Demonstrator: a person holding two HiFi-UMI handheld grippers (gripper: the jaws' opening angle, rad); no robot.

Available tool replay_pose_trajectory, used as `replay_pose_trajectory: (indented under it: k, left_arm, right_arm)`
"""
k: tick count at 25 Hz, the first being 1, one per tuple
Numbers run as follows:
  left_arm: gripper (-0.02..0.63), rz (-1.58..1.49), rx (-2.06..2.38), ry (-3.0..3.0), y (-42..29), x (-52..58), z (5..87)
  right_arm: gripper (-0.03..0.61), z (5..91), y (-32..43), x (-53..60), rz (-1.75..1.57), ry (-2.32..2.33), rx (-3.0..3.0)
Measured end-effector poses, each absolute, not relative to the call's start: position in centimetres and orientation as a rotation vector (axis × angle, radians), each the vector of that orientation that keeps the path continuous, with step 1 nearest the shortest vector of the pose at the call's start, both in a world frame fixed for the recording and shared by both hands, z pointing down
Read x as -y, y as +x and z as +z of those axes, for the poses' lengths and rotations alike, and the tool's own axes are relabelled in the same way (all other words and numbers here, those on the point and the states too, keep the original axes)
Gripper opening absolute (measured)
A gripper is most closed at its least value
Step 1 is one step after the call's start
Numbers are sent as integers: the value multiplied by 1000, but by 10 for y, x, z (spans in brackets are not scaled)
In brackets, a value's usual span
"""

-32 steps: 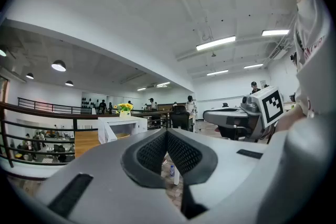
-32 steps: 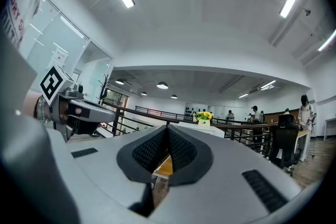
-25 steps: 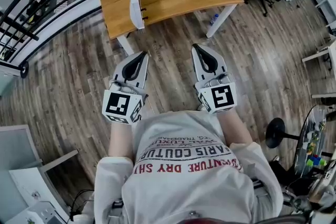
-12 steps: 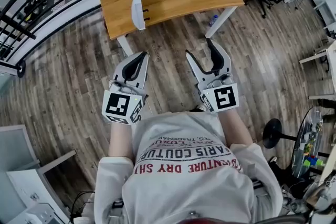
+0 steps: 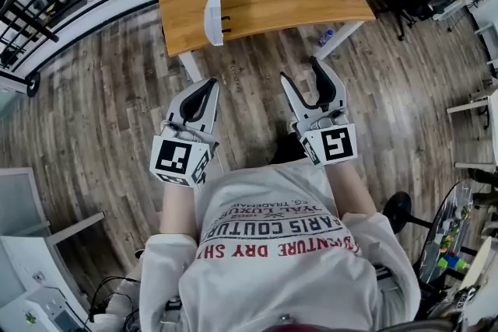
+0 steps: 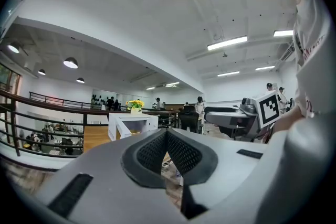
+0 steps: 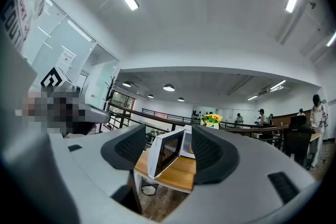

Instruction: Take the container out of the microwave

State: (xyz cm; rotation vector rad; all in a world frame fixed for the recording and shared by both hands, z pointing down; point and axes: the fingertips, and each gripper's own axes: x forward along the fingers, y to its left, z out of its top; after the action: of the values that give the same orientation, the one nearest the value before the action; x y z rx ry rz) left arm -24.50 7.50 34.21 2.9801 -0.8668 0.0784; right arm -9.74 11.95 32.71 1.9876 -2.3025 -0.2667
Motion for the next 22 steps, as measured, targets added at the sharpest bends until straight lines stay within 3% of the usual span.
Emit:
replay_pose_trajectory:
  k: [10,22]
  left_arm:
    - [12,85,1116,2893,-190,-10,349]
    - [12,128,1317,2754,-50,82,356]
  right_arm:
    - [279,345,-23,-30,-220,1851,2438]
    - [276,348,111,90,-252,1594,2533]
